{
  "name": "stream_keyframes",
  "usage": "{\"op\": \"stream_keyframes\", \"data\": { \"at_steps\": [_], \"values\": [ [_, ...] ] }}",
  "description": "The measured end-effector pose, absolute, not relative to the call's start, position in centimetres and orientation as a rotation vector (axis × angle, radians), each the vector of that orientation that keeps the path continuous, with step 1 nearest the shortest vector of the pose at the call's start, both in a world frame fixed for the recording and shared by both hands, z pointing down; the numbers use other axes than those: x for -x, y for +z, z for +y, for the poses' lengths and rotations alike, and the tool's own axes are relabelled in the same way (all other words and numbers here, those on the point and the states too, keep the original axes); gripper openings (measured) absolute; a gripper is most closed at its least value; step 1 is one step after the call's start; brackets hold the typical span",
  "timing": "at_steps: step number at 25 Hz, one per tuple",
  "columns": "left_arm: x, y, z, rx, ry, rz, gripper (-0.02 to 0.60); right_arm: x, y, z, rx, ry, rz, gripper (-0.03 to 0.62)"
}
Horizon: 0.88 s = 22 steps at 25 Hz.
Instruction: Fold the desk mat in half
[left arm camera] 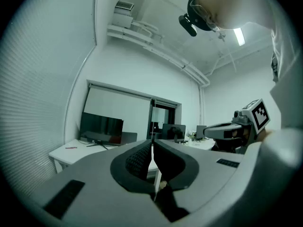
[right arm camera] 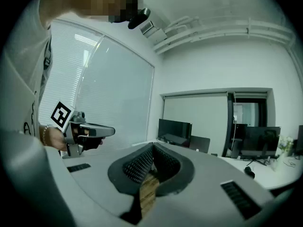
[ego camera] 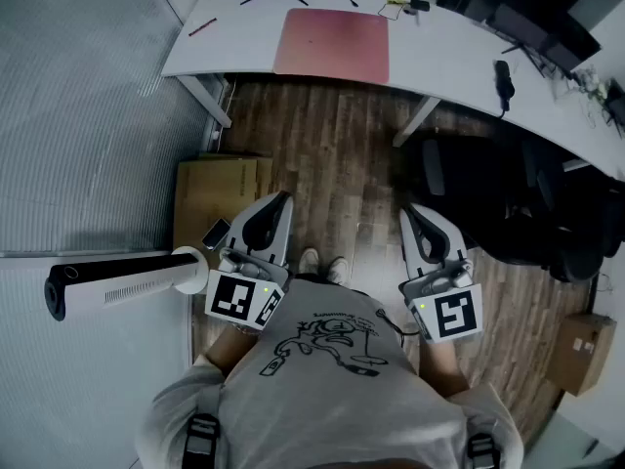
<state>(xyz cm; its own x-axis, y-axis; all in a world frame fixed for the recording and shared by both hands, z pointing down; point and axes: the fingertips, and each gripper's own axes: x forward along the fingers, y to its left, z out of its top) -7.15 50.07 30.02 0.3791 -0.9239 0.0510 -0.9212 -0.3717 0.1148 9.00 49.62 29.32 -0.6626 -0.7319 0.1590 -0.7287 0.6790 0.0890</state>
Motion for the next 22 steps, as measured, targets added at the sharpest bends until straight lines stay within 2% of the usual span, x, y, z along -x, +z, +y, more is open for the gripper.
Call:
{"op": "stream_keyframes", "data": {
  "at_steps": [22],
  "values": [
    [17.1, 30.0, 48.2, -2.568, -0.029, -1.615, 0.021, 1.5, 29.3, 47.7, -1.24, -0.041, -2.696, 0.006]
  ]
}}
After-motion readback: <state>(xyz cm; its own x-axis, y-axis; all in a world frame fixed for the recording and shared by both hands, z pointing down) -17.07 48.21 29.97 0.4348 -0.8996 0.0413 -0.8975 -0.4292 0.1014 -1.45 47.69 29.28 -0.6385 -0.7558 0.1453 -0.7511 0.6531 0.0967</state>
